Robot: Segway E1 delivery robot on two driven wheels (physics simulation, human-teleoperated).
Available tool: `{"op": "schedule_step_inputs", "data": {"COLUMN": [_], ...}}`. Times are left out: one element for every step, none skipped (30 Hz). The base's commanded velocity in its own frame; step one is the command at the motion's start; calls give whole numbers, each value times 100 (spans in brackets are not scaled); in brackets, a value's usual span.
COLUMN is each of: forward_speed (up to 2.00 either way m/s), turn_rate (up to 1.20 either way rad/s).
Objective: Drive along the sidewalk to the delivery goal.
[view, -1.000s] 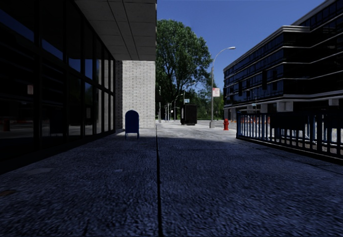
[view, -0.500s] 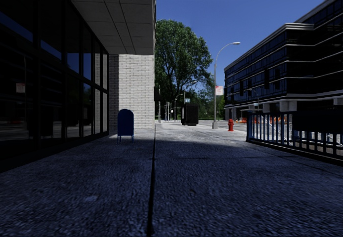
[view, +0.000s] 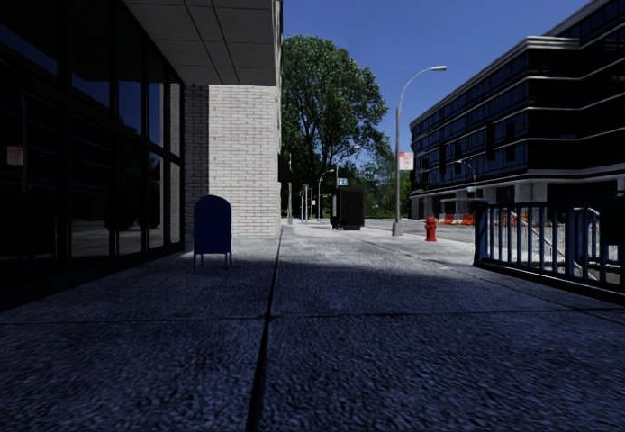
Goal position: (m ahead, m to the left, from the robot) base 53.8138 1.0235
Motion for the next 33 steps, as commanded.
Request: {"op": "schedule_step_inputs", "data": {"forward_speed": [200, 200, 200, 200, 200, 200, 200, 200, 200, 200, 200, 200, 200, 200, 200, 200, 200, 200, 200, 200, 200, 200, 200, 200, 200, 200, 200, 200, 200, 200, 200, 200, 200], "turn_rate": [0, 0, 0, 0, 0, 0, 0, 0, 0, 0, 0, 0, 0, 0, 0, 0, 0, 0, 0, 0, 0, 0, 0, 0, 0, 0, 0, 0, 0, 0, 0, 0, 0]}}
